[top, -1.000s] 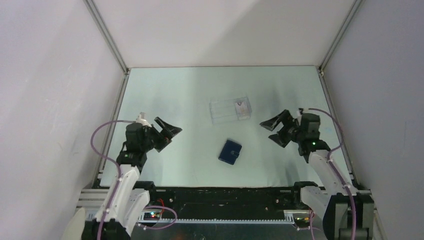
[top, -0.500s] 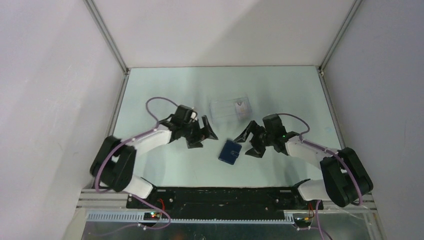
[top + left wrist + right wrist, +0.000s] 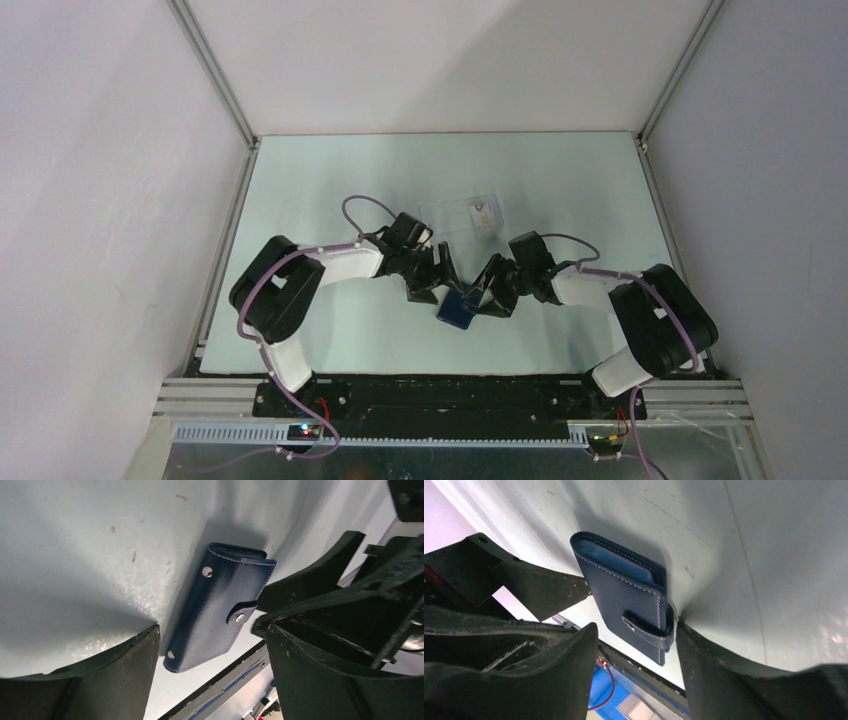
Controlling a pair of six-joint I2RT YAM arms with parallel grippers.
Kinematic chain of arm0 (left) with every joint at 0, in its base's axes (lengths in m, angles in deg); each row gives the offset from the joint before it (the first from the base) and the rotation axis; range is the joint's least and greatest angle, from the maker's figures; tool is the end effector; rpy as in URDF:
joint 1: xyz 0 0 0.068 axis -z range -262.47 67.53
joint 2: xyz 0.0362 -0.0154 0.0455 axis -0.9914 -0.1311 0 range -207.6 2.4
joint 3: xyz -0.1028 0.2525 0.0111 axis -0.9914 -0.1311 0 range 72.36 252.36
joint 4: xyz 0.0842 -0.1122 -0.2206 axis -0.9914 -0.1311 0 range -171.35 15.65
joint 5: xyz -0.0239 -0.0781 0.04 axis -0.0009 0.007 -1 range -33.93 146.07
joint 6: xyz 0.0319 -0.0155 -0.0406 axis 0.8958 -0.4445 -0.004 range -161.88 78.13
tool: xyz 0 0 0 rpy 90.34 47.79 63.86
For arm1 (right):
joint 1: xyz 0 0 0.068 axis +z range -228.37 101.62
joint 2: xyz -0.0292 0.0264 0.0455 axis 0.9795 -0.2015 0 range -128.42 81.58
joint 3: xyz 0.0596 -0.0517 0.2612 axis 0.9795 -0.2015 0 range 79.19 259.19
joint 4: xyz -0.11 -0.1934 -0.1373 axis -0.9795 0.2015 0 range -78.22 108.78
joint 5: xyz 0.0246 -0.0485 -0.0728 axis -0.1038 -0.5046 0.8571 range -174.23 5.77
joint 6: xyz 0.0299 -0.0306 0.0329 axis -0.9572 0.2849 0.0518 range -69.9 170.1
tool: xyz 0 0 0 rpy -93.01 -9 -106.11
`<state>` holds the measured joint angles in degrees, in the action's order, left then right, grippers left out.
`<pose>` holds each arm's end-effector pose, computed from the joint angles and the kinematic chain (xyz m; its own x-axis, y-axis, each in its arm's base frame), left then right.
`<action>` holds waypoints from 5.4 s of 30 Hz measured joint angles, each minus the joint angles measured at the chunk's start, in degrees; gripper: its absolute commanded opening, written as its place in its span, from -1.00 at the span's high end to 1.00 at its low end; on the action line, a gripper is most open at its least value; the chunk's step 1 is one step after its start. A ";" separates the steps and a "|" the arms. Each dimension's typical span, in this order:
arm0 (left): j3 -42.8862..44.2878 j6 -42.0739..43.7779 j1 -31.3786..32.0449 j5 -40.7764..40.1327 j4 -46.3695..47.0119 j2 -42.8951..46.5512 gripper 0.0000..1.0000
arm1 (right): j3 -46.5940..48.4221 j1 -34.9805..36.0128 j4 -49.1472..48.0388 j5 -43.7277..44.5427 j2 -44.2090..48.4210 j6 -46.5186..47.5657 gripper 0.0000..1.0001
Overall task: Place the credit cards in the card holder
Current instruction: Open the card holder at the center of the board.
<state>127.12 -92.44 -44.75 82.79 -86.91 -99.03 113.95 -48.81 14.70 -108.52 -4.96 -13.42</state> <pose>0.2578 -0.2197 0.1443 -0.9943 -0.1032 -0.0267 -0.0622 0.7654 -0.6405 0.2226 0.1431 0.1347 -0.9041 0.4251 0.0430 0.3428 0.6615 0.6670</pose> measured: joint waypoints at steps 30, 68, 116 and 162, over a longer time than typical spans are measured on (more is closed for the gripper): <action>-19.93 -6.97 -3.21 -2.19 17.18 37.31 -0.61 | 4.20 -5.38 -10.49 -13.77 12.68 7.54 1.00; -21.42 -7.26 -4.04 5.01 27.82 46.21 1.00 | 16.83 -1.70 -9.14 -24.76 12.48 7.06 -0.98; -13.38 -1.49 8.07 -27.69 -15.52 51.56 1.00 | 52.33 25.64 42.32 24.85 -12.41 31.85 0.16; -12.87 -2.12 8.28 -25.16 -9.42 56.68 1.00 | 41.90 17.09 32.65 6.54 1.01 34.86 0.20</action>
<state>114.25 -94.56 -36.47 57.64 -96.33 -42.35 155.85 -31.72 47.35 -101.99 -3.95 21.44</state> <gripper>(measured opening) 0.049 0.461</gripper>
